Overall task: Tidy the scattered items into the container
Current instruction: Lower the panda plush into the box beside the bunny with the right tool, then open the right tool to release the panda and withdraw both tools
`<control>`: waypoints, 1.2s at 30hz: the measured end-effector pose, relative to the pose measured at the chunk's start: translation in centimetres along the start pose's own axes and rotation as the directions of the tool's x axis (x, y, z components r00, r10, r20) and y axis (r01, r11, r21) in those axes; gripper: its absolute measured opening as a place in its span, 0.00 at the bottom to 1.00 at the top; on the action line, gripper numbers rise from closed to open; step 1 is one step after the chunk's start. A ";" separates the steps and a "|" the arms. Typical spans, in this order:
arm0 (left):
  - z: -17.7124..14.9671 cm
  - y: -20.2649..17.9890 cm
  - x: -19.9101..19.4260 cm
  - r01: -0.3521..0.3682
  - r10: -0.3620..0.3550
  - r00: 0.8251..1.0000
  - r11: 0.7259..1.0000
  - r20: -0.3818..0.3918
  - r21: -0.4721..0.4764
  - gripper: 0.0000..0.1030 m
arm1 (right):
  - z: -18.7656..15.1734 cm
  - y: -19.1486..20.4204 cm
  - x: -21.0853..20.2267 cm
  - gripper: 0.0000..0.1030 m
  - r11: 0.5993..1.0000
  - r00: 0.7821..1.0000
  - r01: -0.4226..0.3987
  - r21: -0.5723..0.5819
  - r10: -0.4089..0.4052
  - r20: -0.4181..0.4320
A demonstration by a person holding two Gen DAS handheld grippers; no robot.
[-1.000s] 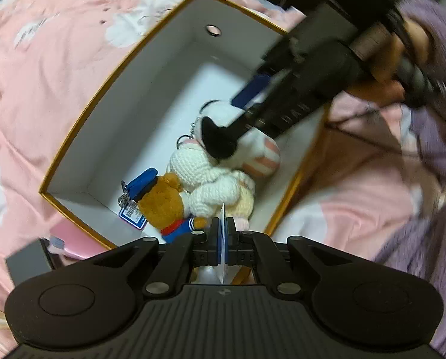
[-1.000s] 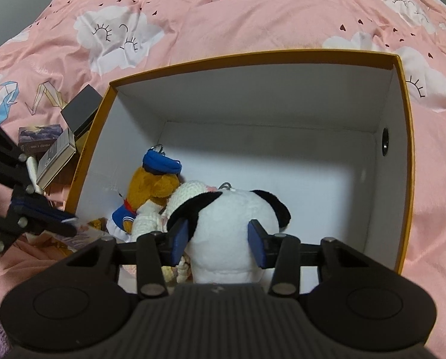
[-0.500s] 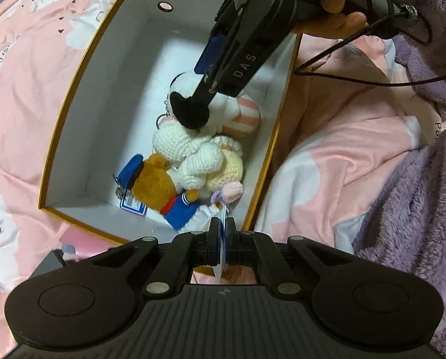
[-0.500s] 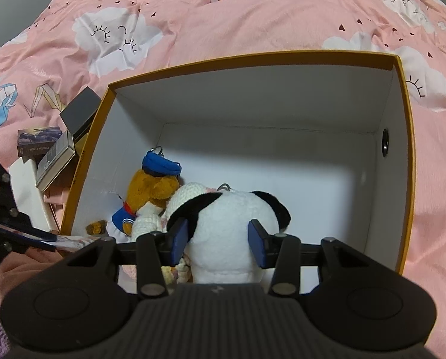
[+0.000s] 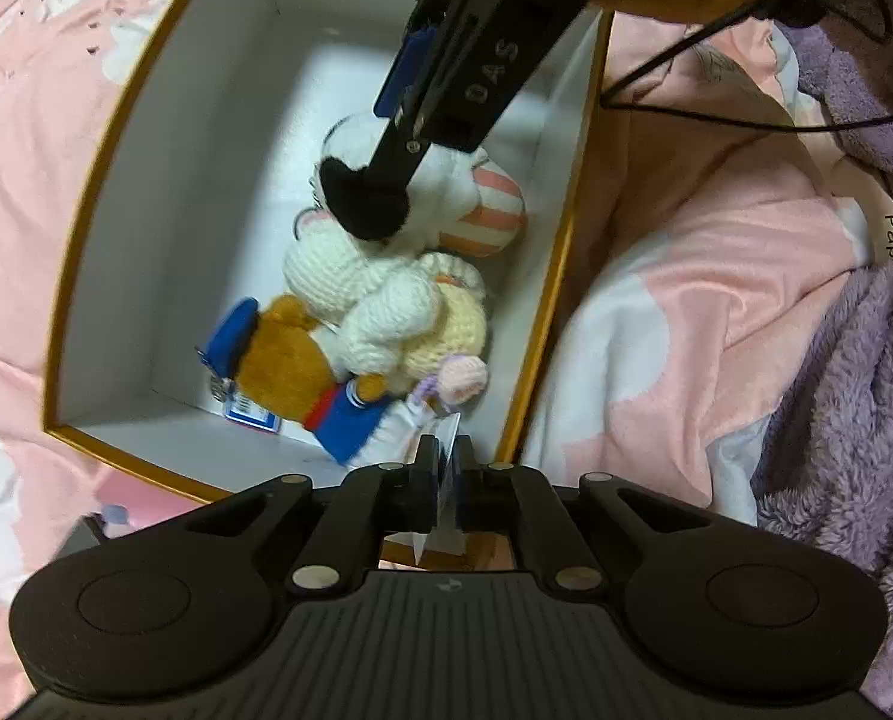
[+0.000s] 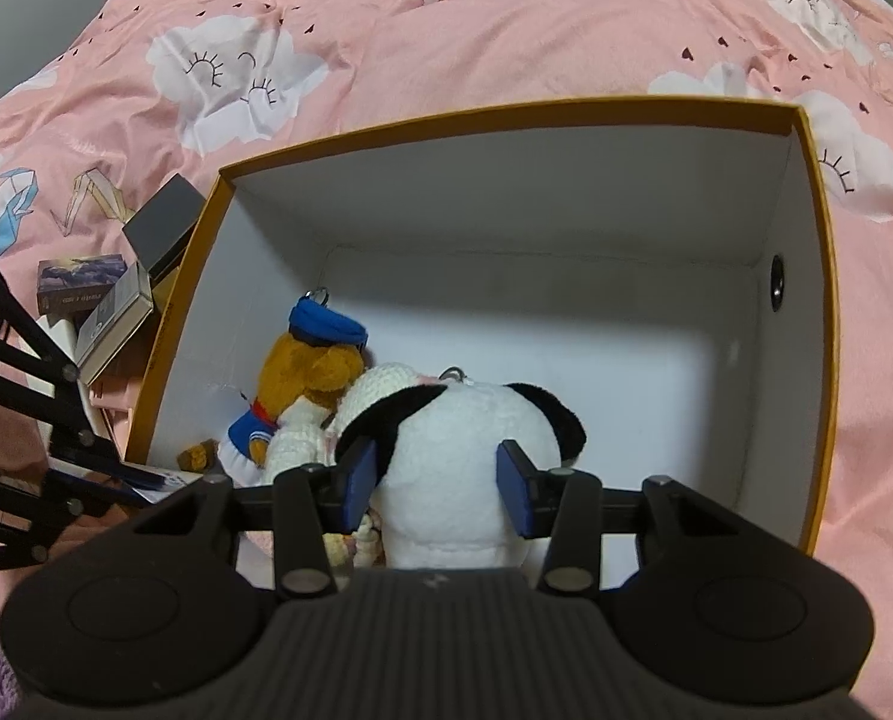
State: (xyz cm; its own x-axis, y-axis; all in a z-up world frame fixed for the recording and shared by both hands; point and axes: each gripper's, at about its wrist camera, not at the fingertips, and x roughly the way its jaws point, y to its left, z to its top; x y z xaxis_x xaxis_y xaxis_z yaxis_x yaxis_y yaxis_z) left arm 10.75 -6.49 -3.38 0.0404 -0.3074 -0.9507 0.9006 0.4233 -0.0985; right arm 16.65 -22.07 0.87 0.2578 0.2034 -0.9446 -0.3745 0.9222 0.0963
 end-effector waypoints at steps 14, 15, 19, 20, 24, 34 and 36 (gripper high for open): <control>-2.0 0.5 1.6 0.013 0.000 0.997 0.987 0.082 -0.157 0.11 | -1.3 0.1 0.1 0.38 1.000 0.999 -0.004 0.000 0.004 -0.042; -2.1 0.5 1.5 0.013 0.002 0.996 0.986 0.091 -0.167 0.13 | -1.4 0.2 0.1 0.38 1.000 0.999 -0.001 0.000 0.001 -0.039; -2.6 0.6 0.3 0.001 0.028 0.990 0.980 0.142 -0.198 0.24 | -1.5 0.3 -0.4 0.41 1.000 1.000 0.012 -0.001 -0.012 -0.018; -2.7 0.6 -0.1 -0.001 0.033 0.988 0.979 0.154 -0.203 0.27 | -1.5 0.3 -0.6 0.41 1.000 1.000 0.019 -0.002 -0.019 -0.009; -3.2 0.4 -2.1 0.012 0.040 0.974 0.975 0.224 -0.223 0.52 | -1.7 1.1 -2.0 0.47 0.998 0.997 0.060 -0.025 -0.059 0.047; -7.2 2.9 -7.9 -0.069 0.312 0.905 0.778 0.288 -0.625 0.52 | -3.1 6.0 -4.7 0.64 0.984 0.962 0.062 -0.164 -0.016 0.272; -8.7 3.5 -8.9 -0.080 0.365 0.896 0.694 0.255 -0.715 0.52 | -3.4 7.2 -4.6 0.64 0.978 0.948 0.057 -0.203 0.011 0.318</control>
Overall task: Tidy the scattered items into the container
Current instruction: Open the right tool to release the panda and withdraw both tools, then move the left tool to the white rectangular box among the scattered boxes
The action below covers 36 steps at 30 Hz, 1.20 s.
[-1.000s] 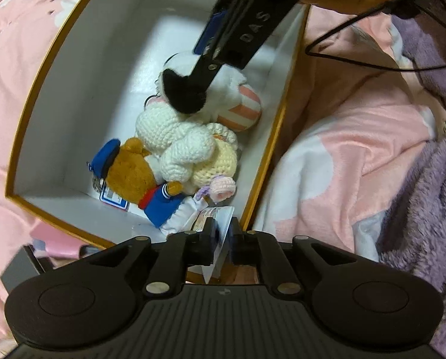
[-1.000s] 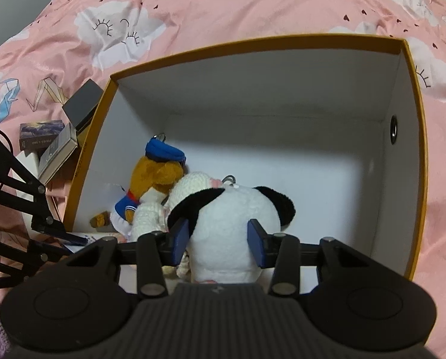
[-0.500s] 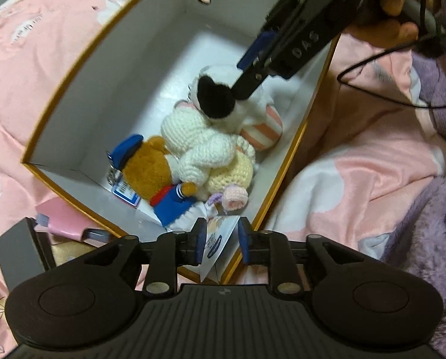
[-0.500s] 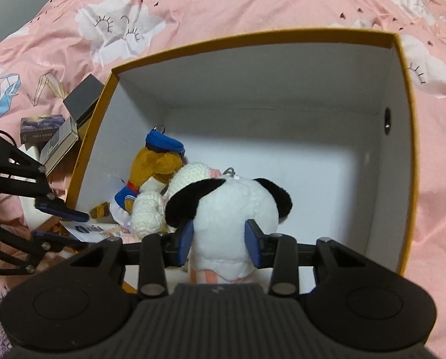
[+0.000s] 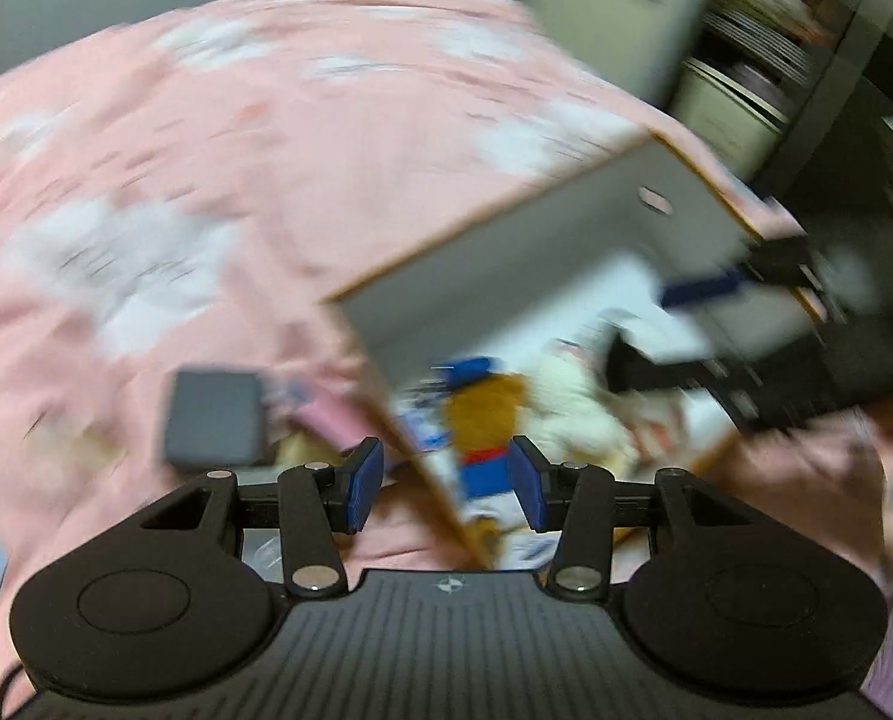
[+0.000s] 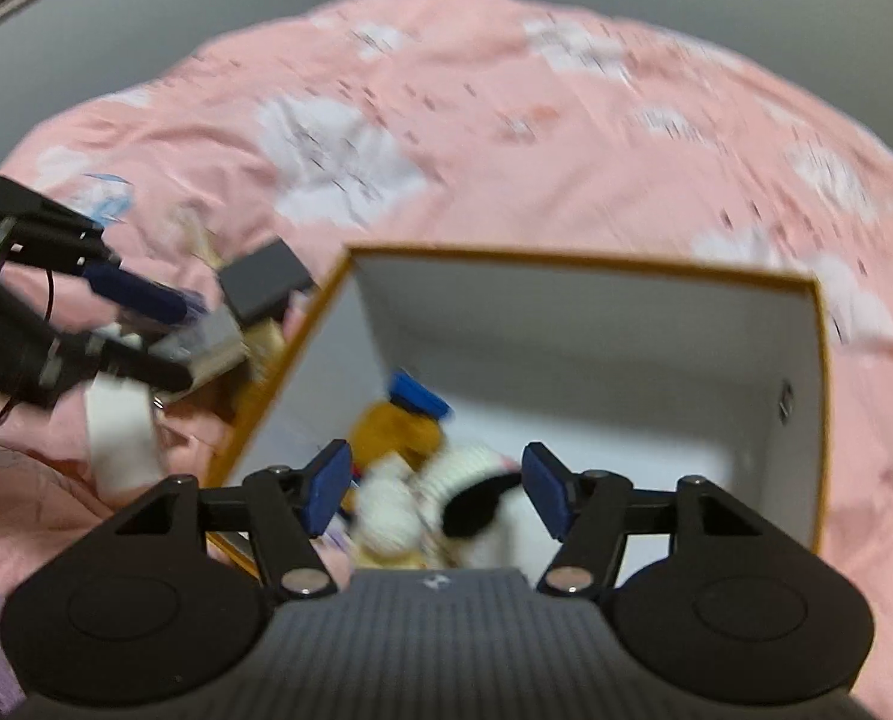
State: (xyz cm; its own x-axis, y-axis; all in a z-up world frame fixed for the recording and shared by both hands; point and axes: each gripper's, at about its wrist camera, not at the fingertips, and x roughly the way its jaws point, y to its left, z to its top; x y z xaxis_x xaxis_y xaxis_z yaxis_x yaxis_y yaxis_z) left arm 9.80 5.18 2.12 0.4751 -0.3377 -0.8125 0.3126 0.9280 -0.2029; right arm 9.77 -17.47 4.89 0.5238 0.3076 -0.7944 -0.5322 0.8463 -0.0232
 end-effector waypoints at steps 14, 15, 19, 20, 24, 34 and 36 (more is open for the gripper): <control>-5.5 4.9 -2.8 -0.245 0.276 0.960 0.902 0.039 -0.354 0.63 | 0.3 6.8 4.6 0.70 0.990 0.988 -0.142 0.026 0.140 0.067; -5.8 4.6 -2.7 -0.261 0.293 0.955 0.904 0.046 -0.340 0.64 | 0.1 7.1 5.0 0.70 0.989 0.988 -0.145 0.027 0.143 0.062; -6.9 3.4 -2.1 -0.322 0.349 0.935 0.909 0.061 -0.263 0.65 | -0.3 7.6 6.0 0.66 0.989 0.989 -0.144 0.024 0.142 0.046; -7.1 3.4 -1.8 -0.328 0.352 0.934 0.912 0.058 -0.248 0.65 | -0.4 7.6 6.2 0.63 0.989 0.988 -0.148 0.025 0.147 0.040; -7.7 3.4 -1.1 -0.342 0.359 0.933 0.911 0.036 -0.231 0.65 | -0.6 8.0 6.7 0.50 0.989 0.989 -0.150 0.015 0.150 0.021; -9.3 5.4 -1.0 -0.361 0.337 0.933 0.852 -0.129 -0.381 0.66 | -1.0 11.4 7.7 0.50 0.970 0.973 -0.229 -0.086 0.228 -0.019; -9.5 5.8 -0.7 -0.373 0.339 0.928 0.830 -0.155 -0.414 0.66 | -0.9 11.6 7.8 0.50 0.970 0.974 -0.225 -0.096 0.224 -0.024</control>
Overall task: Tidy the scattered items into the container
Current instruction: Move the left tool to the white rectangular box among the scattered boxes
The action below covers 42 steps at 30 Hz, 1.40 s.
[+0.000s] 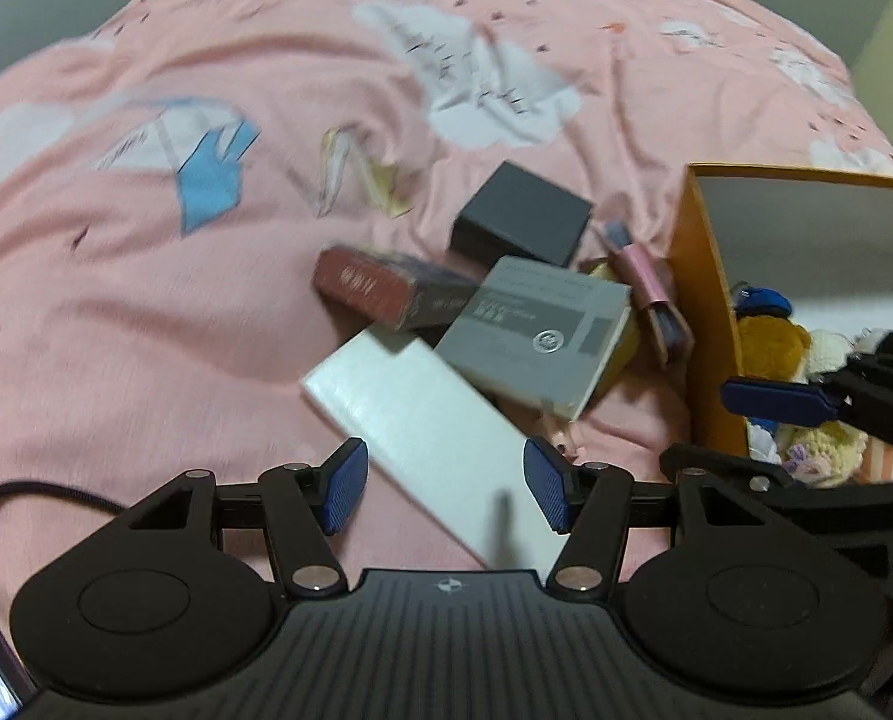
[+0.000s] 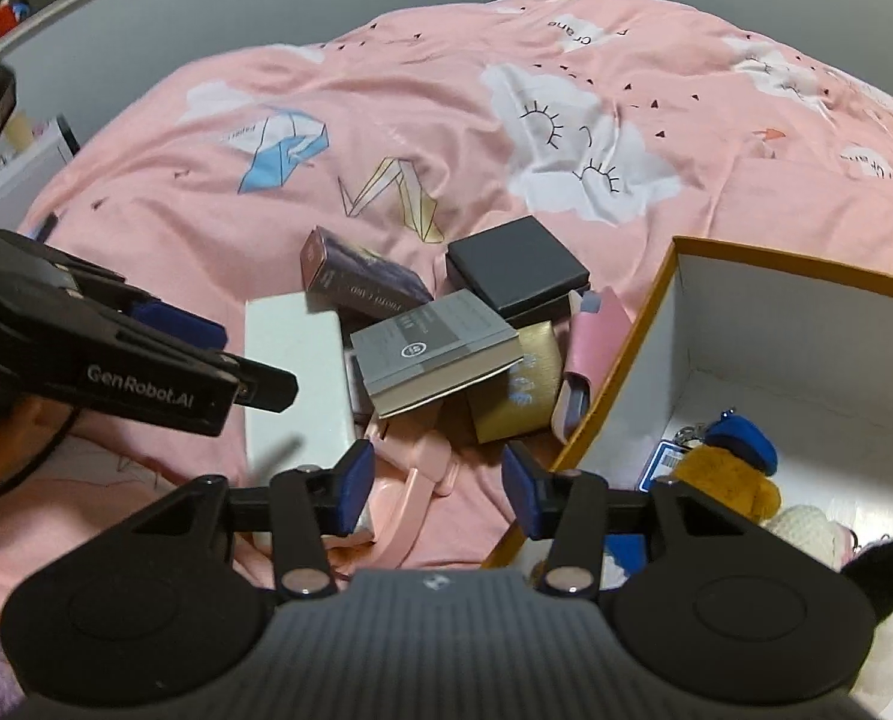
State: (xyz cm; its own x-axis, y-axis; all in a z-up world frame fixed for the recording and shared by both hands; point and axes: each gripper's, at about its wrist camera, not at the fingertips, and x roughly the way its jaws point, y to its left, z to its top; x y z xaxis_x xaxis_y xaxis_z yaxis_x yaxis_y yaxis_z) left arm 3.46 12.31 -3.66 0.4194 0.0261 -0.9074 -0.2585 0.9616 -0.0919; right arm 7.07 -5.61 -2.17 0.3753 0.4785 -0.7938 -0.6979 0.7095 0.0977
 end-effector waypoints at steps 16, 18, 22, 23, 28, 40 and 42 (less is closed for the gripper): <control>1.6 2.1 4.7 -0.003 -0.039 0.991 0.950 -0.127 -0.313 0.79 | -0.1 -0.4 -0.2 0.50 1.000 1.000 0.001 0.011 -0.001 0.004; 1.9 2.0 5.4 -0.014 -0.035 0.990 0.943 -0.138 -0.334 0.80 | -0.1 -0.6 -0.2 0.51 1.000 1.000 0.003 0.016 -0.003 0.004; 2.4 1.8 6.7 -0.045 -0.013 0.987 0.934 -0.160 -0.355 0.79 | -0.2 -0.7 -0.2 0.51 1.000 1.000 0.007 0.019 -0.007 0.007; 2.5 1.8 6.9 -0.050 -0.008 0.987 0.934 -0.162 -0.353 0.79 | -0.2 -0.7 -0.3 0.51 1.000 1.000 0.005 0.021 -0.005 0.007; 2.3 1.7 6.4 -0.036 -0.014 0.989 0.941 -0.146 -0.338 0.77 | -0.2 -0.7 -0.2 0.51 1.000 1.000 -0.001 0.023 0.001 0.005; 1.6 1.6 1.9 0.034 -0.051 0.996 0.971 -0.067 -0.238 0.73 | 1.5 0.5 0.6 0.37 0.998 0.999 -0.034 -0.047 0.034 0.008; 1.7 1.9 1.5 0.039 -0.053 0.997 0.972 -0.055 -0.230 0.73 | 1.9 1.0 1.1 0.34 0.996 0.999 -0.043 -0.073 0.043 -0.009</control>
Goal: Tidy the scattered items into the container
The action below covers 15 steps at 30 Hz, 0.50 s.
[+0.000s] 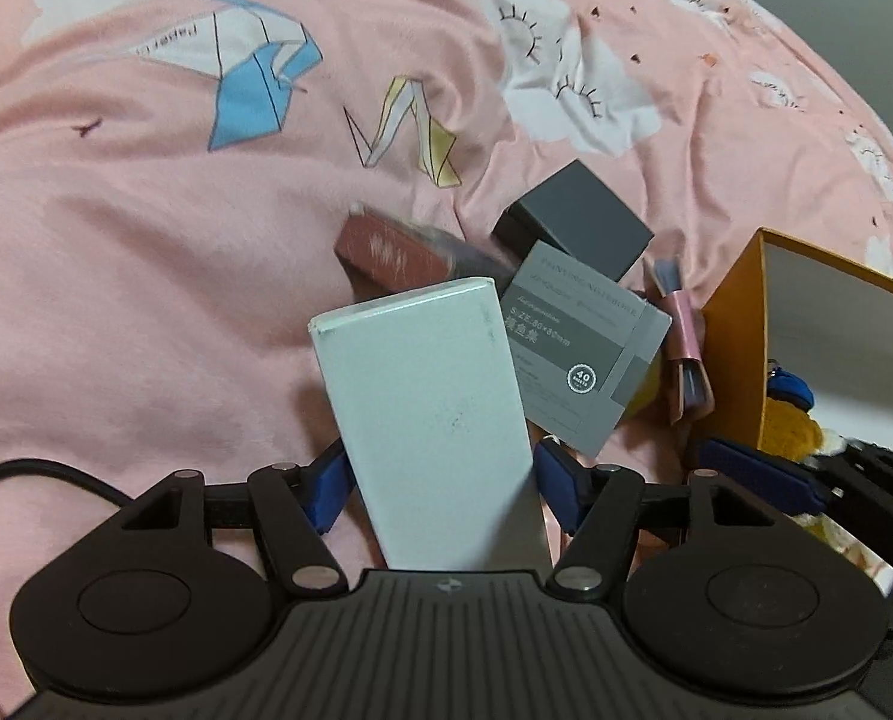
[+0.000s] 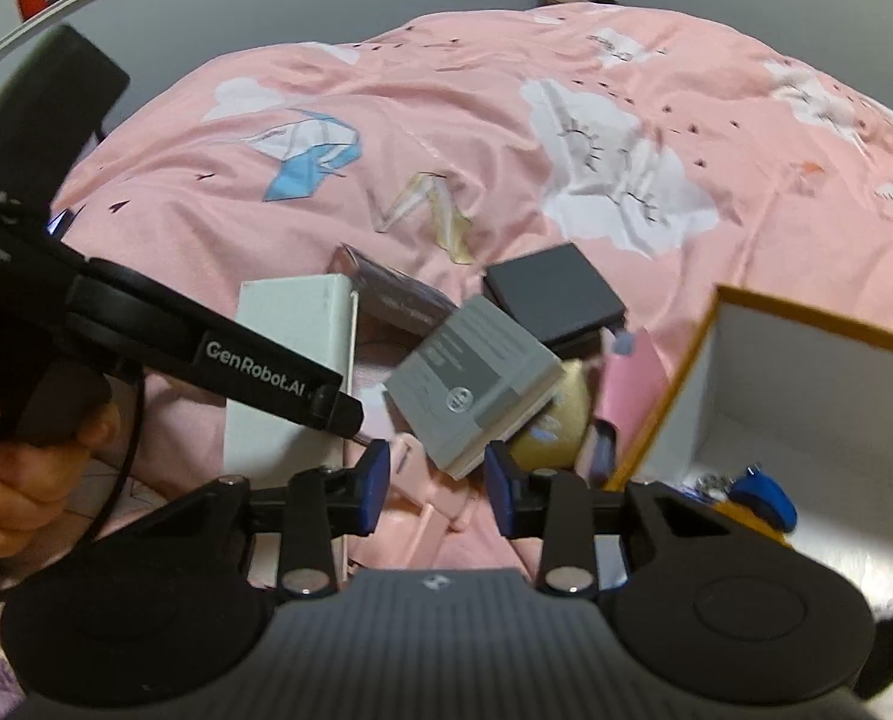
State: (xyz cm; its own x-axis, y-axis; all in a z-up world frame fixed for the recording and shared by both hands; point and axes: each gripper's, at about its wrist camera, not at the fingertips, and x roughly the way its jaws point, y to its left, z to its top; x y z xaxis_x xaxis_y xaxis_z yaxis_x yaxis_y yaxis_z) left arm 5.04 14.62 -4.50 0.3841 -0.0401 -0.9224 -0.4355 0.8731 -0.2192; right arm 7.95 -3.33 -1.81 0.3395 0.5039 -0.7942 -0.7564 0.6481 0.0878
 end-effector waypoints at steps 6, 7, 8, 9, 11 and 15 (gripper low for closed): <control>0.2 1.5 -0.7 0.045 -0.045 0.999 0.999 -0.010 -0.012 0.73 | 0.8 0.5 2.7 0.29 1.000 0.996 -0.014 0.003 0.015 -0.089; 0.2 1.7 -0.7 0.052 -0.052 0.999 0.999 -0.012 -0.012 0.73 | 0.9 0.6 3.1 0.29 1.000 0.995 -0.014 0.004 0.014 -0.101; 0.2 1.8 -0.8 0.058 -0.058 0.998 0.998 -0.013 -0.012 0.73 | 1.0 0.7 3.5 0.29 1.000 0.994 -0.010 0.005 0.011 -0.113; 0.2 1.8 -0.7 0.062 -0.063 0.998 0.998 -0.014 -0.012 0.73 | 1.0 0.8 3.8 0.29 1.000 0.992 -0.007 0.006 0.008 -0.123; 0.3 2.0 -0.6 0.068 -0.068 0.998 0.998 -0.015 -0.013 0.73 | 1.0 0.9 4.4 0.29 1.000 0.990 -0.003 0.014 0.005 -0.142; 0.3 2.2 -0.5 0.078 -0.078 0.997 0.997 -0.013 -0.008 0.73 | 1.2 0.9 5.8 0.29 1.000 0.983 0.012 0.021 -0.008 -0.182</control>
State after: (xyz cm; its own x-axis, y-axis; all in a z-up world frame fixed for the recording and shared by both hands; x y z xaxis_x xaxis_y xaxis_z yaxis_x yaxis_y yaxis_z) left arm 4.18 16.71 -4.43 0.4063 -0.1141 -0.9066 -0.4109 0.8634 -0.2928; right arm 9.90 0.85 -5.65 0.2378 0.3863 -0.8912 -0.7408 0.6656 0.0909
